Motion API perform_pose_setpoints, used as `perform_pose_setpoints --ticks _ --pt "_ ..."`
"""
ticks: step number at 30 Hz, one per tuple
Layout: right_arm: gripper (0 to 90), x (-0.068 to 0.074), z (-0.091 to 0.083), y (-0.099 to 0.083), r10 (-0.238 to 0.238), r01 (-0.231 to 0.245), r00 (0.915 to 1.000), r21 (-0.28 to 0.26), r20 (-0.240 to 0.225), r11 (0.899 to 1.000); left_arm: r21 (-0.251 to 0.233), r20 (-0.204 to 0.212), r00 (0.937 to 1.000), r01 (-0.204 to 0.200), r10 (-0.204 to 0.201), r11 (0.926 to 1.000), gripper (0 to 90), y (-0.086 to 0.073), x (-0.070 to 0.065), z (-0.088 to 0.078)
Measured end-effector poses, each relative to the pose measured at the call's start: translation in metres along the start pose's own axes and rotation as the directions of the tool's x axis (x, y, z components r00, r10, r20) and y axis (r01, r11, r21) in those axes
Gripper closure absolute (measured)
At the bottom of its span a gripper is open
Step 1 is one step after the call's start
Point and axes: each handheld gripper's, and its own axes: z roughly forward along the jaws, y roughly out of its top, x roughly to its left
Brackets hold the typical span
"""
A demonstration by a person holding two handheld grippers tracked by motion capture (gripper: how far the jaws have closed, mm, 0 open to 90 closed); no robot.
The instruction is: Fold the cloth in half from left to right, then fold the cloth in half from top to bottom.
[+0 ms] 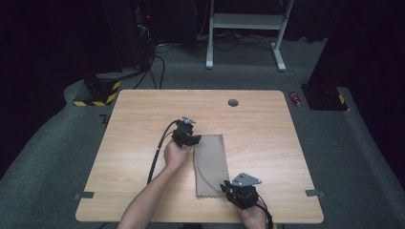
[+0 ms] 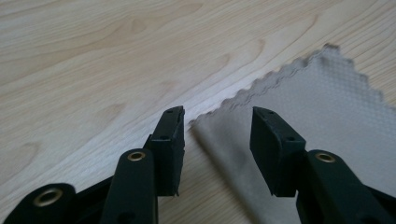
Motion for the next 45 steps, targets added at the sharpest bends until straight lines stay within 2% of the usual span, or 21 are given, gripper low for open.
perform_pose_setpoints --ticks 7,9,19,25,28,31,33,36,39,43,45 --pt "71.5 -0.001 0.004 0.000 -0.008 0.008 1.0000 0.023 -0.003 1.000 0.005 -0.073 0.9972 -0.017 0.017 0.9998 54.0 -0.006 0.003 0.002" --pt "70.4 -0.002 0.004 -0.001 -0.012 0.012 0.9999 0.024 -0.001 1.000 0.011 -0.095 0.9949 -0.033 0.034 0.9994 53.8 -0.006 0.004 0.004" --pt "67.0 -0.007 0.000 -0.001 -0.016 0.015 0.9999 0.023 0.006 1.000 0.015 -0.135 0.9897 -0.047 0.049 0.9988 52.1 -0.007 0.006 0.002" --pt "66.8 -0.009 0.002 -0.001 -0.014 0.014 0.9999 0.021 0.003 1.000 -0.031 -0.095 0.9946 -0.044 0.041 0.9985 49.5 -0.012 0.004 -0.017" --pt "67.1 -0.011 0.005 0.000 -0.015 0.015 0.9999 0.018 0.002 1.000 -0.041 -0.051 0.9977 -0.047 0.045 0.9980 47.8 -0.022 -0.001 -0.033" --pt "68.1 -0.013 0.006 0.002 -0.012 0.012 0.9999 0.017 0.001 1.000 -0.040 -0.019 0.9969 -0.077 0.076 0.9962 45.7 -0.038 -0.011 -0.047" --pt "68.8 -0.014 0.008 0.004 -0.016 0.016 0.9999 0.019 0.002 1.000 -0.037 0.011 0.9970 -0.077 0.077 0.9964 45.2 -0.050 -0.017 -0.055" --pt "69.4 -0.017 0.011 0.006 -0.014 0.014 0.9998 0.024 0.011 1.000 -0.035 0.056 0.9968 -0.055 0.057 0.9978 43.7 -0.067 -0.025 -0.066" --pt "69.6 -0.021 0.012 0.007 -0.017 0.016 0.9997 0.025 0.018 1.000 -0.034 0.082 0.9948 -0.058 0.061 0.9977 42.7 -0.077 -0.034 -0.073" --pt "69.6 -0.023 0.014 0.007 -0.011 0.010 0.9995 0.031 0.030 0.999 -0.034 0.108 0.9910 -0.077 0.080 0.9965 41.5 -0.088 -0.053 -0.080" --pt "69.5 -0.025 0.015 0.006 -0.007 0.006 0.9994 0.034 0.033 0.999 -0.023 0.094 0.9897 -0.106 0.108 0.9941 40.6 -0.094 -0.062 -0.080"
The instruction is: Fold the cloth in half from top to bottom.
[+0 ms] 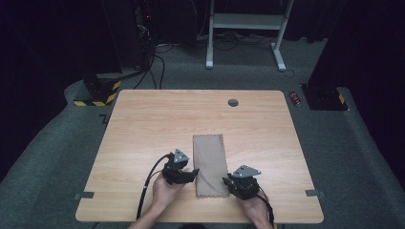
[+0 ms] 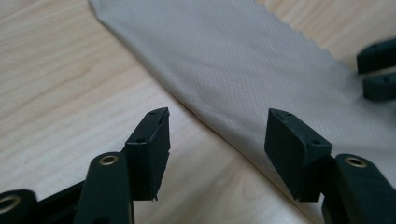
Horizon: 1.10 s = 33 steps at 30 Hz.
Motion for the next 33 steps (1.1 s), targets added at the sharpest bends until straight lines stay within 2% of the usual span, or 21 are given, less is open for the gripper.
perform_pose_setpoints --ticks 5,8,15,18,21,24,29,33 --pt "69.2 -0.002 0.001 -0.001 0.000 0.000 1.0000 -0.001 0.005 1.000 0.026 -0.024 0.9995 -0.022 0.023 0.9994 39.7 -0.010 -0.013 0.003" --pt "68.9 -0.003 0.001 0.000 0.000 0.000 1.0000 0.001 0.007 1.000 0.031 -0.051 0.9976 -0.045 0.047 0.9985 39.3 -0.014 -0.016 0.002" --pt "68.9 -0.005 0.000 0.000 0.002 -0.002 1.0000 0.005 0.006 1.000 0.049 -0.075 0.9959 -0.047 0.051 0.9977 39.6 -0.023 -0.017 -0.009" --pt "68.8 -0.006 0.000 0.000 -0.001 0.001 1.0000 0.004 0.005 1.000 0.048 -0.069 0.9957 -0.059 0.062 0.9971 40.1 -0.026 -0.019 -0.013" --pt "68.8 -0.007 0.001 0.000 -0.003 0.003 1.0000 0.003 0.004 1.000 0.014 -0.023 0.9985 -0.049 0.049 0.9987 39.8 -0.027 -0.024 -0.016" --pt "68.6 -0.006 0.001 0.000 -0.002 0.002 1.0000 0.002 0.005 1.000 -0.006 -0.009 0.9985 -0.054 0.054 0.9985 39.0 -0.024 -0.031 -0.016" --pt "67.6 -0.007 0.001 -0.001 -0.009 0.009 0.9999 -0.001 0.007 1.000 0.023 -0.042 0.9931 -0.109 0.110 0.9938 38.0 -0.028 -0.040 -0.009" --pt "67.3 -0.008 0.000 -0.001 0.003 -0.003 1.0000 0.007 0.009 1.000 0.024 -0.047 0.9926 -0.111 0.112 0.9936 38.6 -0.032 -0.041 -0.014"
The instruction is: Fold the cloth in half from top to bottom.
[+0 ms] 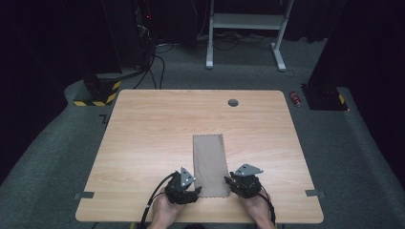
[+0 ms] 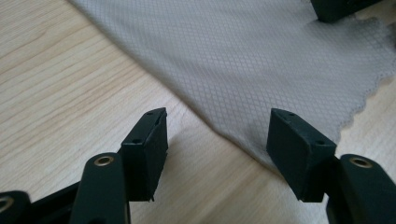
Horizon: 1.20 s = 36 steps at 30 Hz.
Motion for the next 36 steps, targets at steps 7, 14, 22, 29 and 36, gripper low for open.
perform_pose_setpoints --ticks 7,14,22,29,36 --pt "63.1 0.001 -0.011 -0.003 0.003 -0.004 0.9996 -0.033 -0.028 0.999 -0.005 0.008 1.0000 -0.005 0.005 1.0000 38.6 -0.006 -0.004 -0.005" --pt "60.1 0.005 -0.016 -0.009 -0.030 0.030 0.9988 -0.018 -0.038 0.999 -0.014 0.020 0.9997 -0.013 0.013 0.9998 38.8 -0.009 -0.006 -0.007" --pt "61.9 0.011 -0.017 -0.016 -0.042 0.043 0.9979 0.006 -0.049 0.999 -0.015 0.026 0.9996 0.007 -0.007 0.9999 38.8 -0.014 -0.001 -0.011" --pt "65.4 0.022 -0.017 -0.015 -0.069 0.070 0.9954 0.007 -0.066 0.998 -0.011 0.033 0.9991 0.029 -0.029 0.9995 38.9 -0.021 0.005 -0.016" --pt "65.9 0.034 -0.016 -0.012 -0.099 0.101 0.9906 0.018 -0.094 0.995 -0.001 0.030 0.9990 0.034 -0.034 0.9994 39.1 -0.027 0.014 -0.023"
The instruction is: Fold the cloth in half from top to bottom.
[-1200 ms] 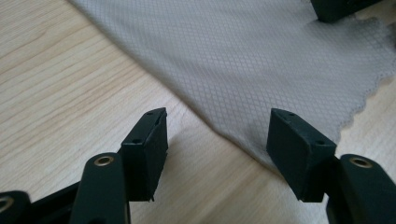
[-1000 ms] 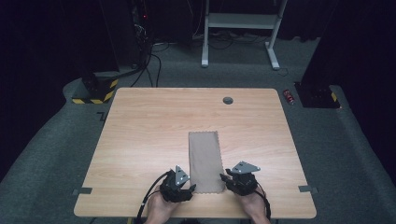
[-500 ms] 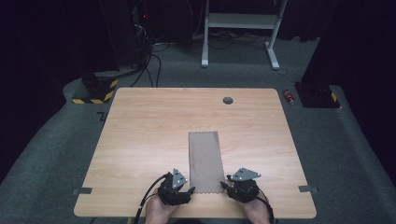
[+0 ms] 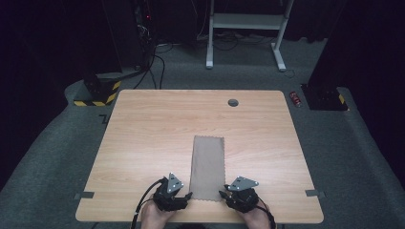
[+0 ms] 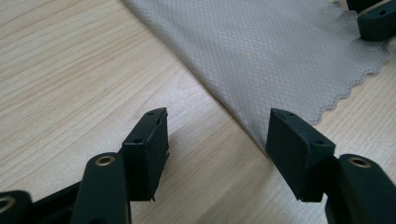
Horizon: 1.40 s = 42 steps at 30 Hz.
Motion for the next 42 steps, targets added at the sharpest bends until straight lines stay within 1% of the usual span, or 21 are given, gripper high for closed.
perform_pose_setpoints --ticks 3,5,6,9,11,13,17,19,22,23,24,26,27,28,29,30,33,36,39,40,42 --pt "65.8 -0.004 0.002 0.002 0.017 -0.017 0.9998 -0.003 -0.014 1.000 0.011 0.007 0.9999 -0.011 0.010 0.9999 39.2 0.003 0.002 0.001" --pt "66.0 -0.008 0.003 0.004 0.032 -0.032 0.9994 -0.002 -0.012 0.999 0.009 0.013 0.9998 -0.012 0.012 0.9999 39.7 0.005 0.004 0.002" --pt "66.0 -0.009 0.003 0.005 0.032 -0.032 0.9994 -0.008 -0.010 0.999 0.003 0.030 0.9995 0.008 -0.008 1.0000 39.7 0.007 0.007 0.003" --pt "66.1 -0.017 0.003 0.010 0.050 -0.050 0.9987 -0.025 -0.005 0.998 -0.019 0.042 0.9980 0.049 -0.048 0.9986 39.9 0.014 0.016 0.006" --pt "66.5 -0.023 0.005 0.013 0.069 -0.069 0.9976 -0.034 -0.005 0.997 -0.030 0.039 0.9976 0.059 -0.058 0.9978 40.0 0.022 0.024 0.009" --pt "67.2 -0.030 0.007 0.018 0.086 -0.086 0.9963 -0.038 0.003 0.996 -0.035 0.048 0.9962 0.075 -0.073 0.9966 40.2 0.029 0.032 0.013" --pt "66.6 -0.038 0.010 0.026 0.106 -0.105 0.9942 -0.049 0.018 0.993 -0.040 0.062 0.9909 0.122 -0.120 0.9917 40.4 0.044 0.050 0.023" --pt "65.1 -0.043 0.013 0.030 0.124 -0.122 0.9921 -0.051 0.020 0.991 -0.041 0.054 0.9901 0.131 -0.129 0.9905 40.8 0.051 0.059 0.028" --pt "64.0 -0.047 0.016 0.035 0.127 -0.125 0.9915 -0.058 0.028 0.990 -0.045 0.041 0.9907 0.132 -0.130 0.9903 40.9 0.061 0.068 0.034" --pt "63.3 -0.048 0.017 0.037 0.133 -0.132 0.9907 -0.051 0.028 0.990 -0.051 0.042 0.9896 0.140 -0.138 0.9889 40.8 0.064 0.070 0.036" --pt "62.3 -0.051 0.018 0.038 0.138 -0.137 0.9901 -0.049 0.025 0.989 -0.049 0.042 0.9906 0.132 -0.130 0.9900 40.9 0.068 0.073 0.038" --pt "60.3 -0.057 0.021 0.042 0.161 -0.160 0.9868 -0.045 0.017 0.986 -0.049 0.035 0.9918 0.124 -0.123 0.9910 40.7 0.075 0.077 0.042" --pt "60.1 -0.060 0.022 0.043 0.176 -0.176 0.9843 -0.035 0.013 0.984 -0.045 0.039 0.9907 0.132 -0.130 0.9902 40.9 0.079 0.078 0.045" --pt "60.0 -0.063 0.023 0.044 0.182 -0.181 0.9833 -0.049 0.011 0.982 -0.038 0.037 0.9915 0.127 -0.125 0.9912 40.5 0.082 0.080 0.047" --pt "60.0 -0.067 0.024 0.045 0.197 -0.197 0.9803 -0.046 0.006 0.979 -0.042 0.039 0.9907 0.132 -0.130 0.9904 40.4 0.085 0.082 0.049" --pt "60.0 -0.070 0.024 0.047 0.207 -0.207 0.9783 -0.036 0.005 0.978 -0.032 0.052 0.9881 0.147 -0.145 0.9886 40.4 0.088 0.085 0.051" --pt "60.1 -0.076 0.023 0.052 0.219 -0.219 0.9756 -0.039 0.013 0.975 -0.030 0.048 0.9895 0.138 -0.136 0.9900 39.8 0.095 0.088 0.057" --pt "60.2 -0.083 0.023 0.057 0.229 -0.228 0.9732 -0.039 0.021 0.973 -0.021 0.059 0.9860 0.157 -0.156 0.9873 39.1 0.102 0.093 0.063" --pt "60.6 -0.088 0.023 0.063 0.234 -0.232 0.9719 -0.048 0.027 0.971 -0.049 0.062 0.9825 0.179 -0.176 0.9827 40.3 0.104 0.099 0.065" --pt "61.0 -0.090 0.023 0.065 0.242 -0.241 0.9697 -0.050 0.031 0.969 -0.035 0.065 0.9805 0.188 -0.186 0.9815 40.1 0.106 0.101 0.067" --pt "61.9 -0.094 0.025 0.068 0.249 -0.247 0.9679 -0.053 0.036 0.968 -0.034 0.051 0.9806 0.191 -0.189 0.9810 39.3 0.110 0.106 0.068"
